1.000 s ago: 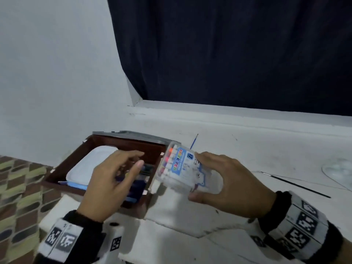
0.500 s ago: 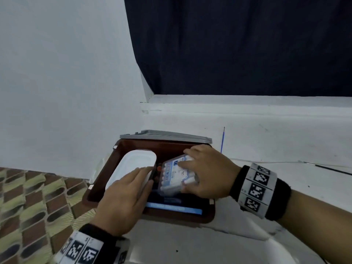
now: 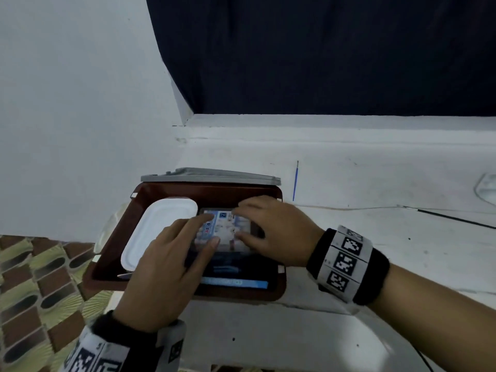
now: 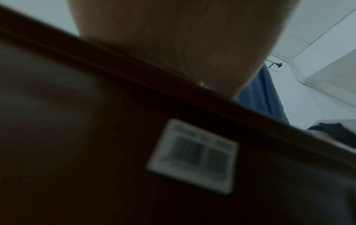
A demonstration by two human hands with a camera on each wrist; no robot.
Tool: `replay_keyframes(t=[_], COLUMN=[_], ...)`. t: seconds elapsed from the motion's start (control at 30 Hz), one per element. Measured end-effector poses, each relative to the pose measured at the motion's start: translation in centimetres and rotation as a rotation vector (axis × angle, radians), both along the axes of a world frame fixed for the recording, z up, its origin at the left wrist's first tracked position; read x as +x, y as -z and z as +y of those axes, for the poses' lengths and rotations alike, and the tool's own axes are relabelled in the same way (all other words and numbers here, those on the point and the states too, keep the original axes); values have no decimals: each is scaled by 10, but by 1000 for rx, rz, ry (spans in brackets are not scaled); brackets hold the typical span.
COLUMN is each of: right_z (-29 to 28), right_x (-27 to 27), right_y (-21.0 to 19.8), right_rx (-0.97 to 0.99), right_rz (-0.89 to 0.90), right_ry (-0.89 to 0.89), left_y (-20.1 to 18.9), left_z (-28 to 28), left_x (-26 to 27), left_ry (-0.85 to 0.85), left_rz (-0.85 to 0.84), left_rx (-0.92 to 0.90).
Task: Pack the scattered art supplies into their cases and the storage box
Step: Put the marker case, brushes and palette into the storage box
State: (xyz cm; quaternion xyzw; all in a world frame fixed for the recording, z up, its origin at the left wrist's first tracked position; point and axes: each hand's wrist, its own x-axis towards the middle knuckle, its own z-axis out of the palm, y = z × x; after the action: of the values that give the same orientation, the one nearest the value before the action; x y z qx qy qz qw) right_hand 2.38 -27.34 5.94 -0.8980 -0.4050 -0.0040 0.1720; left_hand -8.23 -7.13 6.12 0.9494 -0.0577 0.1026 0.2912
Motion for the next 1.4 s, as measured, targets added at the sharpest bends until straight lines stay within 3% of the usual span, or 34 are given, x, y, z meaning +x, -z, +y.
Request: replay_keyframes(t=[0.17,0.23,0.4,0.5,0.63,0.8,1.0,1.13,1.27,1.4], right_z=[-69,-110,-233,-303,-364,-392,-398,-402,-410,-411], right_x=[7,16,55,77,97,116,136,142,148,146], right_y=[-14,-13,19,43,63,72,72,72,68,61], right_rx=[305,330,32,-192,-420,-472,-441,-409,-237,-71], right_rz=[-99,-118,-33,57,140,132,161,191,229,307], right_ry=[116,183,391,474,484,401,366,351,344,329], left_y=[-26,-34,-35,-13,37,80,71,70,62,56], left_z=[-60,-89,-168,-214,-250,-264,-251,-256,-266,-264], left_x=[7,11,27,43,73,106,129,144,169,157], left_ry=[-2,-9,61,136,177,155,126,108,85,20], left_rz=[-192,-233,-260,-193,38,157,405,408,468,542], left_rx=[-50,-99,-119,-4,246,529,446,571,648,508])
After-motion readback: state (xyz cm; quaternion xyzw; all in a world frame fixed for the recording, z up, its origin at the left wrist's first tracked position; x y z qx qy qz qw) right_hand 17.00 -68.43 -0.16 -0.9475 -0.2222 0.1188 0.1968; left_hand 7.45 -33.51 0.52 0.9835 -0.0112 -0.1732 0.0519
